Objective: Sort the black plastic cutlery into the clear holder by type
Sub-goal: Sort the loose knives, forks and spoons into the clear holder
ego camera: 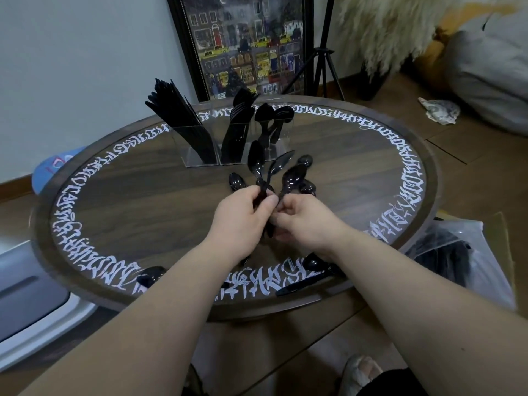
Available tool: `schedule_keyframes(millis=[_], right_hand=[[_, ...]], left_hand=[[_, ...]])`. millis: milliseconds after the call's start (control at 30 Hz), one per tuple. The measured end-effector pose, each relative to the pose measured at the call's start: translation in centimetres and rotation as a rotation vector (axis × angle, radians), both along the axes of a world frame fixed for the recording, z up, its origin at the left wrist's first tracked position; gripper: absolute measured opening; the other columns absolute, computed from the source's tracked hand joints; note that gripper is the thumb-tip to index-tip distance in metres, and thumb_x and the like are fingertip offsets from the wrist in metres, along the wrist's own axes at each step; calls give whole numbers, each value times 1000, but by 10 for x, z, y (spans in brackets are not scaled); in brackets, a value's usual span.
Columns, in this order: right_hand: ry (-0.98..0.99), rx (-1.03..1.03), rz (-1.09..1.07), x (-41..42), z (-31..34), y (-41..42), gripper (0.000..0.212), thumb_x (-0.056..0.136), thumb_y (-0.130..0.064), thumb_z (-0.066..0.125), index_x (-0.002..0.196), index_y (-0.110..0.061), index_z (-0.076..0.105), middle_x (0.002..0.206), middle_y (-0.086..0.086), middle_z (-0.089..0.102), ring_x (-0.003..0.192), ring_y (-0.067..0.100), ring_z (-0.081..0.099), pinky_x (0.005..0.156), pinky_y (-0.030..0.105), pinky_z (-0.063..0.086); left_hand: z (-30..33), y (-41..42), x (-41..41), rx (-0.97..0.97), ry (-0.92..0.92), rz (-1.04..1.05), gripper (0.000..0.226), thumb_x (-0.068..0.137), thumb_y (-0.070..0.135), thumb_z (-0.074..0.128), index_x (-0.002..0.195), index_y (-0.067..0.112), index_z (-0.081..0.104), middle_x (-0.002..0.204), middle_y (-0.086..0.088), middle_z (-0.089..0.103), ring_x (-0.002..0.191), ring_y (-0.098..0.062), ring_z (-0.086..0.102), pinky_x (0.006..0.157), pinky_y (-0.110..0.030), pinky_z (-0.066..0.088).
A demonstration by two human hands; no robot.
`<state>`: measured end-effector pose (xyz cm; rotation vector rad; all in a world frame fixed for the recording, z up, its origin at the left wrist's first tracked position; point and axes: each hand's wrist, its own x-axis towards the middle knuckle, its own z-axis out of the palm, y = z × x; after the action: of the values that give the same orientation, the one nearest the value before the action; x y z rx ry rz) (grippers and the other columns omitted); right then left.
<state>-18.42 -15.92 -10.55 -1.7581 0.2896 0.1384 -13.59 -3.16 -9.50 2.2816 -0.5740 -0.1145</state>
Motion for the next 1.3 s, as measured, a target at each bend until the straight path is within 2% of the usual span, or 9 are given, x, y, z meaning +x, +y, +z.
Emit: schedule_keyframes(millis=[100,300,433,567,700,767,867,1133,1300], right_hand=[[-41,-117,2,3,-2,0,22,89,-5,57,77,-20,68,80,16,70,75,33,66,76,44,54],[49,-210,-120,6,-7,-17,24,90,-4,55,79,-23,64,78,5,70,64,11,64,63,27,55],[59,-568,-159,3,-5,-34,16,88,-14,58,76,-25,64,74,-4,66,79,16,64,78,29,52],[30,-799,-169,5,-3,-34,13,85,-31,66,91,-20,70,93,-1,69,94,19,61,73,22,40],[77,-917,-47,11,-11,-22,26,82,-39,69,90,-15,68,89,3,68,89,23,61,73,28,47],[83,-962,-43,13,-12,-19,23,83,-34,67,87,-12,66,83,4,65,88,26,60,68,27,44],[107,-933,-66,15,-12,-18,16,84,-31,66,80,-17,59,80,2,56,90,26,58,67,25,38],[99,-515,-311,16,-17,-32,19,82,-19,67,68,-21,54,75,1,61,83,27,62,78,36,53],[40,-54,-376,13,-6,-27,17,89,-4,60,75,-14,55,66,3,55,50,11,51,46,20,45]], left_hand=[[-1,0,2,67,-49,29,19,98,31,47,87,19,57,89,0,62,86,-20,56,73,-33,41],[-4,13,10,187,-7,92,25,99,35,42,97,19,61,87,1,62,86,-22,57,76,-37,45],[-3,22,16,212,41,139,29,100,35,39,100,19,63,81,0,63,87,-26,58,75,-37,44],[-6,29,18,53,178,150,24,101,27,39,103,20,62,81,3,62,75,-16,65,71,-36,53],[-7,33,17,-36,200,138,21,101,22,40,111,28,58,70,4,56,54,-11,49,47,-20,40],[-4,35,17,-44,182,125,25,101,29,40,117,30,58,72,7,56,60,-10,48,54,-25,38],[-1,37,17,-31,142,126,28,101,36,37,108,24,61,81,11,57,78,-12,51,70,-29,37],[-1,41,21,43,111,142,29,102,32,35,79,22,49,63,10,47,61,-7,44,54,-25,30],[2,41,18,64,195,113,33,101,39,34,102,16,58,87,5,58,85,-16,52,71,-30,35]])
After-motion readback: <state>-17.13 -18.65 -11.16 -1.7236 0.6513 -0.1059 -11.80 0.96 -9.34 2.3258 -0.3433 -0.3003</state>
